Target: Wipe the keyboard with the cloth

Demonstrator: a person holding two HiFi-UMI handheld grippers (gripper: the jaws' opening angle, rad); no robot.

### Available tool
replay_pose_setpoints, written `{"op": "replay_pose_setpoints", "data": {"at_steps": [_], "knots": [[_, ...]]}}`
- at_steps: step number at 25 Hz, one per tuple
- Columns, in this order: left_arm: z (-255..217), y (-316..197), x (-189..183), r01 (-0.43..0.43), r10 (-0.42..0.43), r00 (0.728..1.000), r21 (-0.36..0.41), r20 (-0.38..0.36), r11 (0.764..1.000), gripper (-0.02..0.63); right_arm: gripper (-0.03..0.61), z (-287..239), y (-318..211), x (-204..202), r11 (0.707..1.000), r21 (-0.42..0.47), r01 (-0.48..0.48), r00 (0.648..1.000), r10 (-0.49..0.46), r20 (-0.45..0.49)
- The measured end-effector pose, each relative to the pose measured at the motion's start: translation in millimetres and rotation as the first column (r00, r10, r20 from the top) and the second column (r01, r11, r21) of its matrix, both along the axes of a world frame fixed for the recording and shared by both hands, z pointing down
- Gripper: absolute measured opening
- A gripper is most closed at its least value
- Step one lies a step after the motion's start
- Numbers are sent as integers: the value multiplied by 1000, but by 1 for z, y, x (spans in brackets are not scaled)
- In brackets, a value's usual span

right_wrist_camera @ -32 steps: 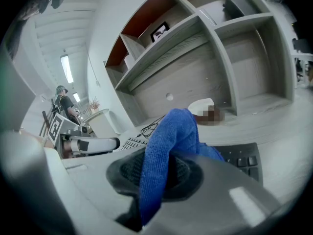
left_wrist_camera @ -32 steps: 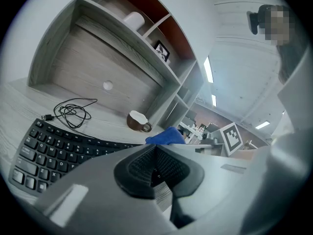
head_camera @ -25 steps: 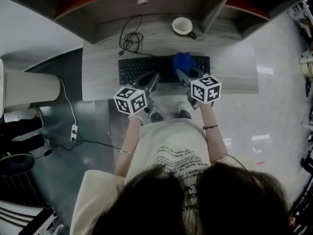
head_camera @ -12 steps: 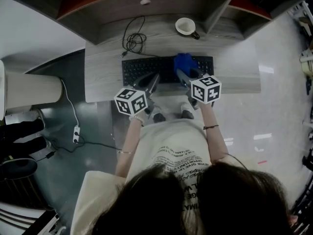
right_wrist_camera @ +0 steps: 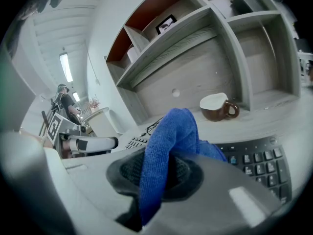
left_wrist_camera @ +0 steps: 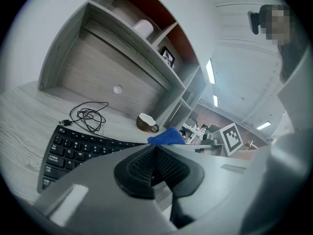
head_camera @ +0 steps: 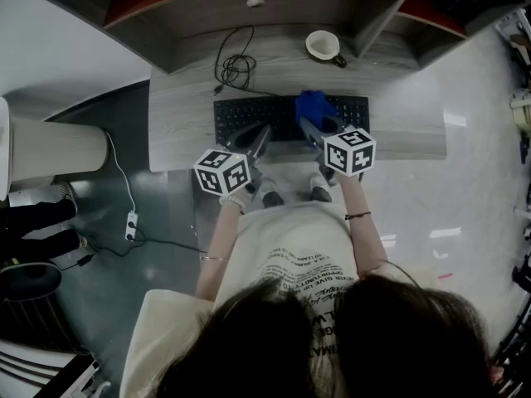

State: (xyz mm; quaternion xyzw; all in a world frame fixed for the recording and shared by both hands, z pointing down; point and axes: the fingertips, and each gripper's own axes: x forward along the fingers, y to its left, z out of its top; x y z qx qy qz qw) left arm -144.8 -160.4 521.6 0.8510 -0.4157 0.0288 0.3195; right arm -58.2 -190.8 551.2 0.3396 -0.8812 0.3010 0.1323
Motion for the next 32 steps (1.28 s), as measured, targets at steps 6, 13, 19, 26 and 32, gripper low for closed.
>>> {"op": "replay_pose_setpoints", "data": {"at_steps": [6,13,19,26,32], "knots": [[1,4,-16,12,-12,1000,-1,1,1000,-12,58,0,3,-13,1000,0,1,1000,-1,3],[1,7,-33,16,-16,1000,-2,0,1000,-12,58,1,5,-28,1000,1,-4,1000,4,3],[1,9,-49,20,-20,1000,2,1,1000,-12,58,1,7,-44,1000,2,3,1000,-3,0],[1,9,-66,24,-24,1000,4,-2,1000,-12,58,2,8,-61,1000,2,5,1000,-5,-4],[2,9,-77,24,-24,1000,4,-3,1000,-12,58,2,8,-71,1000,3,0,1000,0,-5]]}}
